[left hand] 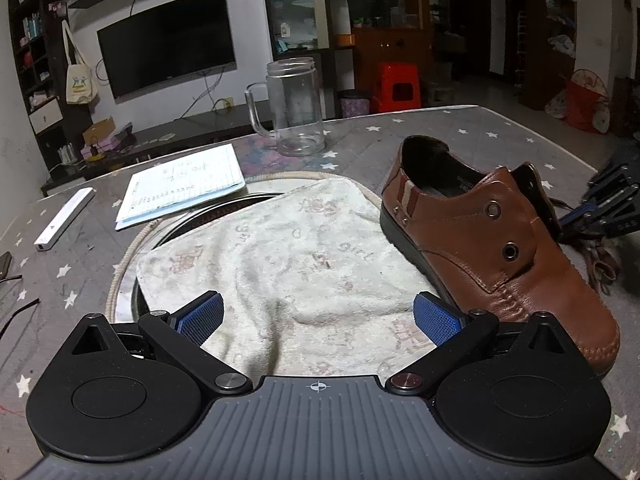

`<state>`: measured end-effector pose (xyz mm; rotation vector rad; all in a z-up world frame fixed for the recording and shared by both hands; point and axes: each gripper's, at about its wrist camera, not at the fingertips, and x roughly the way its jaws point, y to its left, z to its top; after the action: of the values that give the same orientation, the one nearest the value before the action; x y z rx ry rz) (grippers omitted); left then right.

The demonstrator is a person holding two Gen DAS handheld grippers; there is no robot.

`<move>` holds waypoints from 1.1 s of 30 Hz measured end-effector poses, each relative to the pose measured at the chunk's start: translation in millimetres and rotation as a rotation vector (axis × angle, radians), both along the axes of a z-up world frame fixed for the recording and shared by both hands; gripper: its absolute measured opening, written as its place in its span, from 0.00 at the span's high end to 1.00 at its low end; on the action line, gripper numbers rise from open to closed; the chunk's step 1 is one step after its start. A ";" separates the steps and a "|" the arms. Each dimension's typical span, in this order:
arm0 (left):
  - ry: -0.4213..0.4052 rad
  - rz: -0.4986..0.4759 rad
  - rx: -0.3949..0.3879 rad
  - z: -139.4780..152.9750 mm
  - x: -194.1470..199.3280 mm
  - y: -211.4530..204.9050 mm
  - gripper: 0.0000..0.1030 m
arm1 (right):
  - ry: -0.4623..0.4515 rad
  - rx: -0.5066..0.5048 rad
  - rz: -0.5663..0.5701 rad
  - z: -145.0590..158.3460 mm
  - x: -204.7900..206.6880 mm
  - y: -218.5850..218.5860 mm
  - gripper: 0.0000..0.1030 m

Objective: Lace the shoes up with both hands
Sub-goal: 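Grasp the brown lace end with the right gripper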

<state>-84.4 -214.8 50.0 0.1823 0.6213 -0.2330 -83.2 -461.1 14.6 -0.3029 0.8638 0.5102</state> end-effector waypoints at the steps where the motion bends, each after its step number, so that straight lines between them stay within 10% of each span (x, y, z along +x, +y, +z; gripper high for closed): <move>1: 0.000 -0.004 0.000 -0.1 0.3 -1.2 0.01 | 0.002 -0.003 -0.008 0.3 -2.2 -2.9 0.98; 14: -0.007 -0.087 0.025 10.2 -2.4 -15.3 0.01 | -0.037 -0.100 0.159 15.6 -25.6 2.5 0.70; 30: -0.088 -0.511 0.103 27.0 -29.5 -67.7 0.02 | 0.065 -0.026 0.253 4.0 2.6 4.0 0.71; 33: -0.099 -0.571 0.124 28.7 -31.5 -80.2 0.08 | 0.048 -0.034 0.250 4.6 -7.7 8.2 0.88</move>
<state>-115.9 -295.0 78.7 0.4889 0.4742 -0.7328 -90.9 -453.0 19.2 -0.4344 0.8869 0.7379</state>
